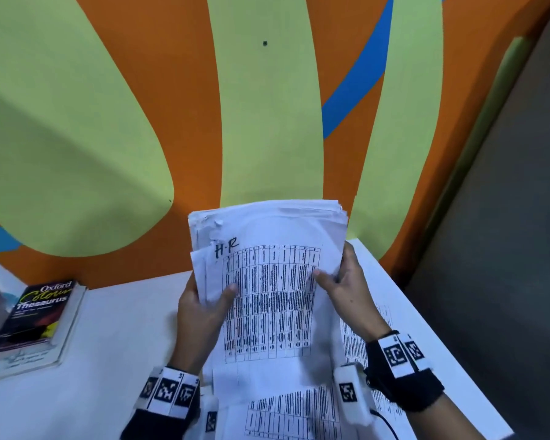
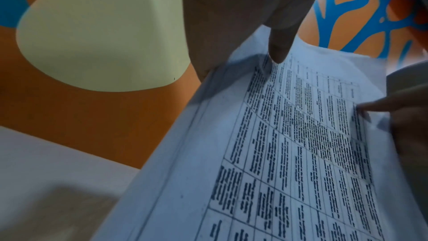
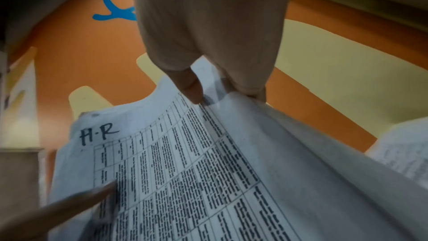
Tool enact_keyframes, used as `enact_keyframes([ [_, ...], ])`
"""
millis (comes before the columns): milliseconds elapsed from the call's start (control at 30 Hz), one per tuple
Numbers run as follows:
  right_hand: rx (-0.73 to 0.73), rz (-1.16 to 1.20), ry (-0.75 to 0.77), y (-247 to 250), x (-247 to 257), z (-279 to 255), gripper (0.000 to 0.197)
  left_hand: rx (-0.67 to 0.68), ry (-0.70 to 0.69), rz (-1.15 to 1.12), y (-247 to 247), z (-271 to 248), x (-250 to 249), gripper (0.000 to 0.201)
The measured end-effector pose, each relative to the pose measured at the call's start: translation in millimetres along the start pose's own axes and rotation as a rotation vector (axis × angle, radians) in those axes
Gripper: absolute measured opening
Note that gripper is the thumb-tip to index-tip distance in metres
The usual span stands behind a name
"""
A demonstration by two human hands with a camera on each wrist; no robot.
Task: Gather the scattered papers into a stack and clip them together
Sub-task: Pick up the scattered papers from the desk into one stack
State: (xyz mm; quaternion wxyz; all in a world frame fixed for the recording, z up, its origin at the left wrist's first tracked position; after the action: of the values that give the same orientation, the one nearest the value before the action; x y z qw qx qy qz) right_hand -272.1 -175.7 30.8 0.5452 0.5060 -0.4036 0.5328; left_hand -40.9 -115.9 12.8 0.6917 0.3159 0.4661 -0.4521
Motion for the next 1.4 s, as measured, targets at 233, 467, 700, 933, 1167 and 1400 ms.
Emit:
enact_keyframes([
  [233, -0.156, -0.285, 0.432, 9.1, 51.5, 5.1, 0.091, 0.055, -0.018, -0.017, -10.8, -2.9, -5.0, 0.042],
  [467, -0.198, -0.009, 0.275, 19.1, 38.9, 8.1, 0.057, -0.051, -0.033, 0.02, -10.0, 0.6, 9.8, 0.017],
  [700, -0.174, -0.042, 0.164, 1.5, 18.3, 0.5, 0.037, -0.117, -0.136, -0.033, -12.7, 15.1, -26.2, 0.025],
  [933, -0.026, -0.075, 0.018, -5.9, -9.8, -1.8, 0.046, -0.106, -0.059, -0.02, -4.9, 18.4, -12.5, 0.026],
  [1167, -0.06, 0.012, 0.068, -12.6, -7.0, -2.2, 0.053, -0.096, -0.072, -0.045, 1.4, 24.6, -12.0, 0.029],
  [1400, -0.129, -0.101, 0.115, -17.5, -13.9, -6.0, 0.022, -0.159, -0.075, 0.016, 2.2, 16.6, -5.4, 0.037],
])
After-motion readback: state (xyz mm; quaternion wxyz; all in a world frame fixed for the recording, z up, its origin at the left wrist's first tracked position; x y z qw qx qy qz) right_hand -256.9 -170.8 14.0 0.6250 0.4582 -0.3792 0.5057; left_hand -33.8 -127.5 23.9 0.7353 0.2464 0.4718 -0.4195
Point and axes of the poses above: each hand's wrist, its own z-axis towards the middle knuckle, its own y-axis out of the back of the hand, x = y × z, the point moved 2 cm from there along z, towards the middle knuckle, and after that the axes turned 6 degrees about -y, right-handed, at the moved point
